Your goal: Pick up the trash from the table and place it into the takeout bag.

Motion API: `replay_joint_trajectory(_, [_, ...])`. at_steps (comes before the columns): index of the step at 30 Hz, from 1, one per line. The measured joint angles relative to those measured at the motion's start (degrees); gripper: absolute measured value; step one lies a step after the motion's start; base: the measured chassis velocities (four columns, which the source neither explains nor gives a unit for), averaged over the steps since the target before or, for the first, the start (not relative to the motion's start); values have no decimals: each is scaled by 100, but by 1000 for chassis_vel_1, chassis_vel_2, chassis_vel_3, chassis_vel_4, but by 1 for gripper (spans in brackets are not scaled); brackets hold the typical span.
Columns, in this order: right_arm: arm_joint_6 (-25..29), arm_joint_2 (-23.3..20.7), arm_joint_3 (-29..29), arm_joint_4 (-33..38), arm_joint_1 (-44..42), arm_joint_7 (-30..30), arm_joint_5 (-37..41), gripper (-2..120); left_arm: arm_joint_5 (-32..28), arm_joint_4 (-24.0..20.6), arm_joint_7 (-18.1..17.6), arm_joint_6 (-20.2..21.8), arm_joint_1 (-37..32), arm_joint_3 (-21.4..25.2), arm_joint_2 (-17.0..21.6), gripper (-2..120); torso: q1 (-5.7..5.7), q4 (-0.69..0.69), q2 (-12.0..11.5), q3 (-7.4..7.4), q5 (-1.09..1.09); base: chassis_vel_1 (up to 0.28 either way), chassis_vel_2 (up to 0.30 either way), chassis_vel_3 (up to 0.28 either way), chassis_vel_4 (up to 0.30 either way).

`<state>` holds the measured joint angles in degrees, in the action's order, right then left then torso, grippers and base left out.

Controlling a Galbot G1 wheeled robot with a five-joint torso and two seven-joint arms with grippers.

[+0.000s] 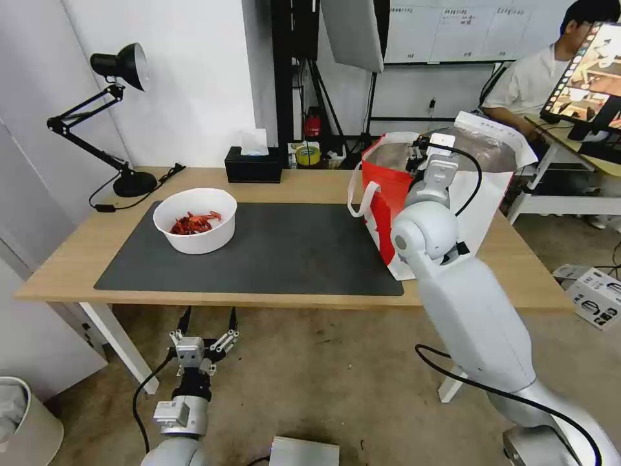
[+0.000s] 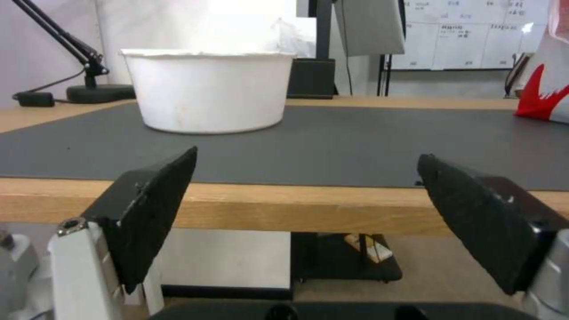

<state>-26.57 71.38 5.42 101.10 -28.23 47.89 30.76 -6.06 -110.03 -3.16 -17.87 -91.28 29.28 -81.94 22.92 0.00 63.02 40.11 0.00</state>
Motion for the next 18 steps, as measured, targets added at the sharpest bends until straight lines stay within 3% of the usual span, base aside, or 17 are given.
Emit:
replay_joint_trajectory(4, [336, -22, -104, 139, 3, -326, 182, 96, 6, -9, 0, 0, -3, -6, -9, 100, 0, 1, 0, 0, 0, 0, 0, 0, 0])
replay_joint_trajectory(9, [712, -63, -195, 275, -3, -799, 257, 99, 9, -27, 0, -1, -6, -5, -10, 100, 0, 0, 0, 0, 0, 0, 0, 0, 0])
replay_joint_trajectory(14, [1249, -203, -332, 502, -52, -1647, 426, 100, 10, -46, 1, -3, -24, 5, -4, 100, 0, 1, 1, 0, -1, 0, 0, 0, 0])
replay_joint_trajectory(17, [1657, -374, -395, 693, -204, -2510, 577, 100, 9, -60, 1, -6, -26, 8, -5, 100, 0, 1, 0, 0, -1, 0, 0, 0, 0])
replay_joint_trajectory(18, [1657, -374, -395, 693, -204, -2510, 577, 100, 9, -60, 1, -6, -26, 8, -5, 100, 0, 1, 0, 0, -1, 0, 0, 0, 0])
